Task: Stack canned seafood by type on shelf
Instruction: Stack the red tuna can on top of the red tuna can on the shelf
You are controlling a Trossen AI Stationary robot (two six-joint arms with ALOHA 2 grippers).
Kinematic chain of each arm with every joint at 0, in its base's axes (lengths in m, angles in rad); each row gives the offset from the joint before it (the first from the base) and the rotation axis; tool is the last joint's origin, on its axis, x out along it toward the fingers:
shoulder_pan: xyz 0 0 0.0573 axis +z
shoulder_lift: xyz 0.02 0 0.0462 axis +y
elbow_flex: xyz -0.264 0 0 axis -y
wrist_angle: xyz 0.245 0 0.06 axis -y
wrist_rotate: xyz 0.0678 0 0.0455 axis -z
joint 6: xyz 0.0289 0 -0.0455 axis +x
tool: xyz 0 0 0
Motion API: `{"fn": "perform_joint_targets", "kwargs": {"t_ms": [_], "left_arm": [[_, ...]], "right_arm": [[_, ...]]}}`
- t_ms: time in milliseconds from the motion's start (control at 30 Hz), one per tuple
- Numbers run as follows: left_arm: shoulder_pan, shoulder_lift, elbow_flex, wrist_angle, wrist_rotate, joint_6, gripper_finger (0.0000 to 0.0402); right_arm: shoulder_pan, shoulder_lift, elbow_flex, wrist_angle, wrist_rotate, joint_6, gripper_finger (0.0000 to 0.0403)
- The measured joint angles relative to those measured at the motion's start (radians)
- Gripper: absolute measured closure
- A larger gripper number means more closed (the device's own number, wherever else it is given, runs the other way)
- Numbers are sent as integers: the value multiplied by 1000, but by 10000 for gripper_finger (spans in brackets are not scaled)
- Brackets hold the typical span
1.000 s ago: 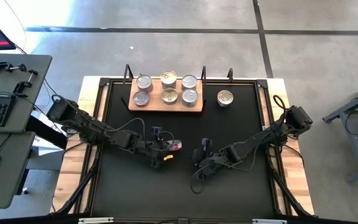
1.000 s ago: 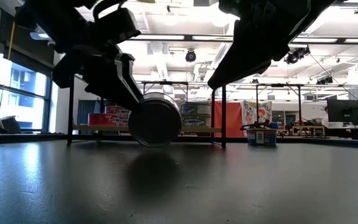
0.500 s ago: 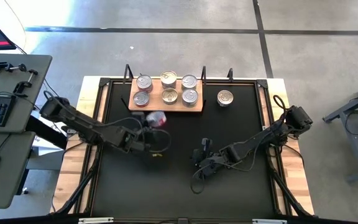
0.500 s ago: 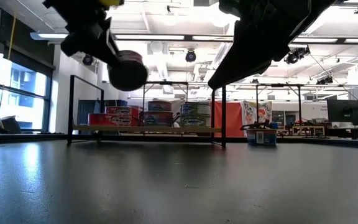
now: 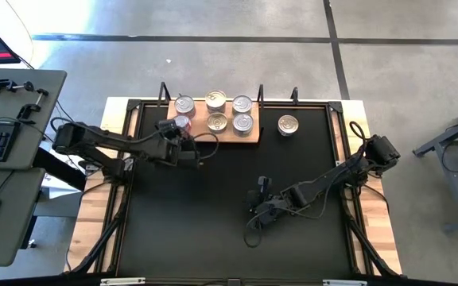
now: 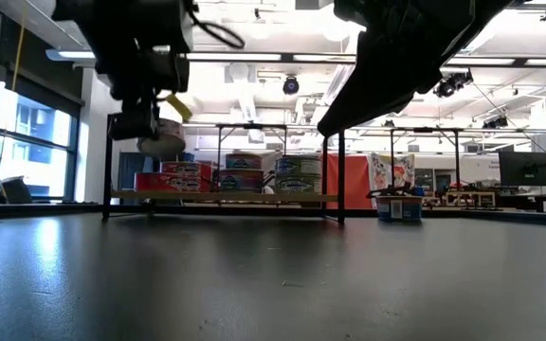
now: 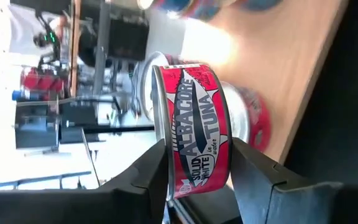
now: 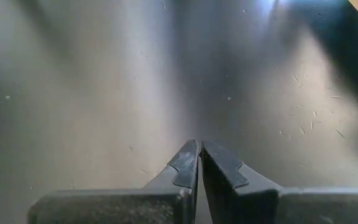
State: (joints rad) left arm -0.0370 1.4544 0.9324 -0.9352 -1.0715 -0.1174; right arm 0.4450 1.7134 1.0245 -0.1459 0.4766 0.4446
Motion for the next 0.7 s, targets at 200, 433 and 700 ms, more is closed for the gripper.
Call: {"fn": "perform_joint_targets", "kwargs": {"t_ms": [200, 433, 700], "left_arm": [[90, 0, -21, 41, 143, 39, 266], [150, 0, -21, 53, 147, 25, 264], [184, -1, -18, 112, 216, 25, 251]], "right_arm": [[0, 0, 0, 0, 0, 0, 392], [0, 0, 0, 0, 0, 0, 392], [0, 0, 0, 0, 0, 0, 392]]}}
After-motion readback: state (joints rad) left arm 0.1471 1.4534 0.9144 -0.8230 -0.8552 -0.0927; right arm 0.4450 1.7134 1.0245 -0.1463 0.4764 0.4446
